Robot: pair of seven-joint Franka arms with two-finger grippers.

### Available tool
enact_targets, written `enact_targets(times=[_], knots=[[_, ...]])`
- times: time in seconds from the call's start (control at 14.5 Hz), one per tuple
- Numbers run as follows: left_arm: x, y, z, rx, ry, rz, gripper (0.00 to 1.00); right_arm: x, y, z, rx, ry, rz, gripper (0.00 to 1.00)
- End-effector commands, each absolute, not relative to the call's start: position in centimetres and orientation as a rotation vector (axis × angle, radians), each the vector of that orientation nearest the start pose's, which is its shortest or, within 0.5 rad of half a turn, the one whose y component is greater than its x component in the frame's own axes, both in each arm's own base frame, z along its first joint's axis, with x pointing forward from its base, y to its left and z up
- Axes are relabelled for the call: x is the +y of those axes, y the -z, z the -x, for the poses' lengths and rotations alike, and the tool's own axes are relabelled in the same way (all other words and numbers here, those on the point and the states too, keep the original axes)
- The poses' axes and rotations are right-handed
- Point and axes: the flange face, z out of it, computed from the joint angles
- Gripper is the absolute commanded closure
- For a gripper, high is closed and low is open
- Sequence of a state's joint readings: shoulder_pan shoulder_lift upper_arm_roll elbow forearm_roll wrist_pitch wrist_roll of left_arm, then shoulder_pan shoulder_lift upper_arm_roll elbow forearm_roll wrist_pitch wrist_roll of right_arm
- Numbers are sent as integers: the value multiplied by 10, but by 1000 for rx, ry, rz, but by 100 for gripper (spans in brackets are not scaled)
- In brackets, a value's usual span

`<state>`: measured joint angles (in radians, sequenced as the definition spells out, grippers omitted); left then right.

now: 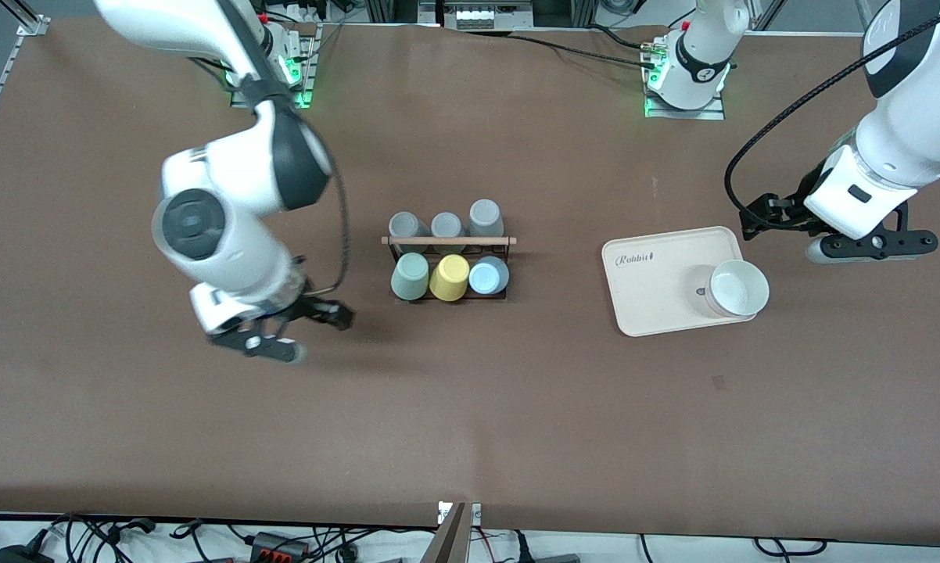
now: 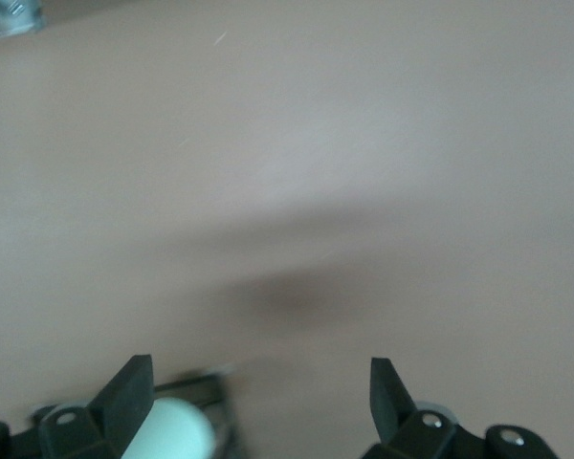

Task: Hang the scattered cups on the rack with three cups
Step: 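Open the right gripper and lift it away from the green cup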

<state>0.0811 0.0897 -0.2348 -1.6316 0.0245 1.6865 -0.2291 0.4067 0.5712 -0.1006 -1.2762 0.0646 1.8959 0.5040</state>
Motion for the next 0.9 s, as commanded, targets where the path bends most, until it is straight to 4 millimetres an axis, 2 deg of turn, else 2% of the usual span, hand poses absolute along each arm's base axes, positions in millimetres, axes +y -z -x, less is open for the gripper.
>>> enact_targets(times=[0.0,0.14,0.35,0.48,0.62,0.83], knots=[[-79,-563,-575,-96,-47,3145,0,176,-468,-688,242,63,3097,0],[-79,-563,-575,-96,-48,3147,0,131,-494,-687,270,63,3091,0],[-77,-562,-576,-58,-51,3151,0,87,-522,-682,117,87,3131,0],[-77,-562,-576,-56,-51,3151,0,45,-557,-674,94,161,3119,0],[-77,-562,-576,-58,-51,3151,0,8,-575,-663,71,154,3111,0],[-77,-562,-576,-58,-51,3151,0,-14,-596,-653,-40,196,3119,0]])
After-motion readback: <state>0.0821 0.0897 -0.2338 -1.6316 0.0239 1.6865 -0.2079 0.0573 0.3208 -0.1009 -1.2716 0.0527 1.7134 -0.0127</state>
